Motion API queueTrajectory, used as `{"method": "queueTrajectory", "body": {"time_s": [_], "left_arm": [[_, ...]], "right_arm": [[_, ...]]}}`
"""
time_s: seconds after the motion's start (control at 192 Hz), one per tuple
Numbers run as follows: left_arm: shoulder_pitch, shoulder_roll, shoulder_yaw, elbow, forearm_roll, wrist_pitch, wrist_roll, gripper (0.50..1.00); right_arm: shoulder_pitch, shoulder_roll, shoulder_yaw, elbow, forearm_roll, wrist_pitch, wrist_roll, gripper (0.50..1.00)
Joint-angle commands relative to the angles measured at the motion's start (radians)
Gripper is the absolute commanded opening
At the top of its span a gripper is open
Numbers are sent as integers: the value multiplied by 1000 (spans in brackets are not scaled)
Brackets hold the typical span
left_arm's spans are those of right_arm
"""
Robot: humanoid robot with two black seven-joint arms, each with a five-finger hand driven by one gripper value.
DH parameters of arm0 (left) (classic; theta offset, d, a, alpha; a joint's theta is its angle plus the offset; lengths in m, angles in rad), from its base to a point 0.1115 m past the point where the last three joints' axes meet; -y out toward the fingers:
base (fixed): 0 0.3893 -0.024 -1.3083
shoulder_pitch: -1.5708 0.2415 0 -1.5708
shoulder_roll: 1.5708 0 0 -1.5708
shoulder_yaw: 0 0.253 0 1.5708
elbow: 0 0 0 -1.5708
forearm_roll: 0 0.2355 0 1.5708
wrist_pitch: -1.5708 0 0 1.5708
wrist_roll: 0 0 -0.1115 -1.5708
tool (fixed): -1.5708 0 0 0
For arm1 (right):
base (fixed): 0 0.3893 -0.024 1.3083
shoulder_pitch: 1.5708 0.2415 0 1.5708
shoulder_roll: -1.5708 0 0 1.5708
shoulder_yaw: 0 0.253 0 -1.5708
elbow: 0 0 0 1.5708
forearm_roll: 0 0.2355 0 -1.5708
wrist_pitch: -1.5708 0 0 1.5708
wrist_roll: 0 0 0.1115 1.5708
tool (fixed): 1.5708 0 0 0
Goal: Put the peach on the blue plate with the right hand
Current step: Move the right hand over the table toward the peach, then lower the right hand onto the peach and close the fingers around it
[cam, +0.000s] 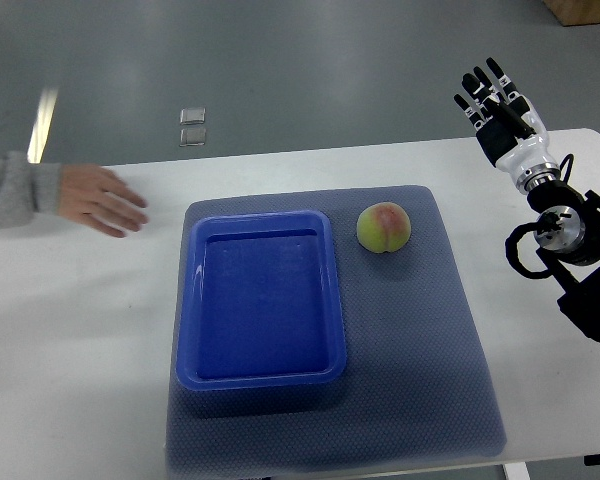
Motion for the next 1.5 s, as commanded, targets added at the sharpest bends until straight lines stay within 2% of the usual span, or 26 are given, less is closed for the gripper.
{"method": "queueTrajectory", "body": {"time_s": [0.0,0.433,0.605,0.61,0.694,0.746,0.751,0.824,0.877,0.882,0.918,1.002,1.007,1.049,1.096,1.148,1.153,1.163,1.283,1.497], "left_arm": [[0,0,0,0,0,-2,0,1000],[0,0,2,-9,0,-2,-2,1000],[0,0,2,-12,0,-3,-2,1000],[0,0,2,-14,0,-11,-2,1000],[0,0,2,-17,0,-17,-2,1000],[0,0,2,-17,0,-17,-2,1000],[0,0,2,-18,0,-18,-2,1000],[0,0,2,-17,0,-18,-2,1000],[0,0,2,-17,0,-18,-2,1000],[0,0,3,-17,0,-20,-2,1000],[-2,0,2,-18,0,-20,-2,1000],[-2,0,3,-18,0,-20,-2,1000],[0,0,2,-18,0,-20,-2,1000],[-2,0,2,-18,0,-22,-2,1000],[-2,0,2,-20,0,-26,-2,1000],[-2,0,2,-20,0,-26,-2,1000],[-2,0,3,-31,0,-26,-2,1000],[0,0,3,-32,0,-26,-2,1000],[-2,0,3,-40,0,-26,-2,1000],[-2,0,3,-52,0,-26,-2,1000]], "right_arm": [[0,0,-4,0,0,-2,0,930],[8,-9,-25,1,-18,3,-5,928],[45,-71,-153,15,-144,27,-11,928],[72,-92,-220,23,-232,33,-11,930],[141,-114,-334,32,-386,64,-12,930],[141,-114,-334,32,-387,64,-12,930],[190,-130,-404,30,-464,96,-12,930],[252,-155,-495,30,-532,161,-12,930],[252,-155,-495,30,-532,161,-12,930],[300,-172,-554,32,-563,205,-14,930],[332,-181,-601,32,-583,225,-15,930],[374,-193,-668,32,-611,239,-29,930],[429,-202,-761,32,-642,242,-63,930],[479,-206,-847,32,-653,244,-97,930],[525,-207,-930,32,-655,244,-127,930],[525,-207,-931,32,-655,244,-127,930],[573,-210,-1019,32,-657,244,-162,930],[583,-213,-1039,32,-657,244,-170,930],[634,-233,-1144,35,-653,244,-230,930],[621,-230,-1159,69,-649,233,-245,930]]}}
